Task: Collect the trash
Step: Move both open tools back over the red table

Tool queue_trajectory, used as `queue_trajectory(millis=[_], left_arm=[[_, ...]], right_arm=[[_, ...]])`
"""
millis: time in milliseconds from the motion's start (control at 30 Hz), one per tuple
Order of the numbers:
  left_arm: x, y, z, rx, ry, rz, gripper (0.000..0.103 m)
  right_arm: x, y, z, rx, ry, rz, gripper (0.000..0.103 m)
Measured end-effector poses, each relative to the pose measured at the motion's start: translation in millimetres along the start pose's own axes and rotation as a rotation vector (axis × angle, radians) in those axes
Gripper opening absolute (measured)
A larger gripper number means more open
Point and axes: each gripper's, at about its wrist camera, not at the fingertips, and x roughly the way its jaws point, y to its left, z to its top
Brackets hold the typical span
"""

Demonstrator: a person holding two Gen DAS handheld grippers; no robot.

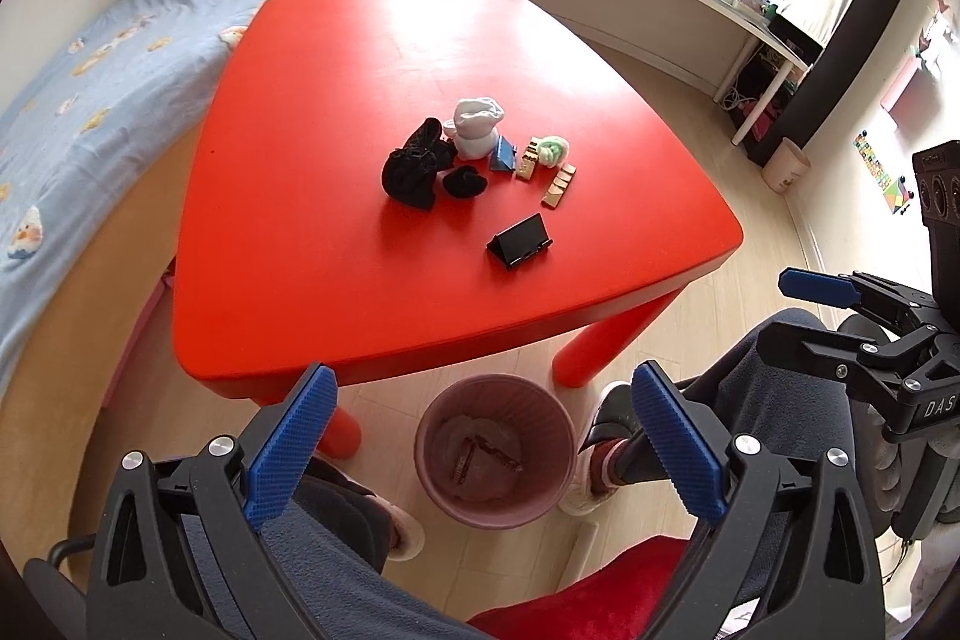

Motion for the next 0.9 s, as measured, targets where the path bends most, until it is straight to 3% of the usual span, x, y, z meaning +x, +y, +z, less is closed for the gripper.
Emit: queue_trajectory(millis=[900], left_arm=[[-2.1,4.0,5.4,-0.017,-0.016,-0.005,0.095]], right_arm=[[5.7,-3.8,2.1,0.019,0.016,0.007,0.099]])
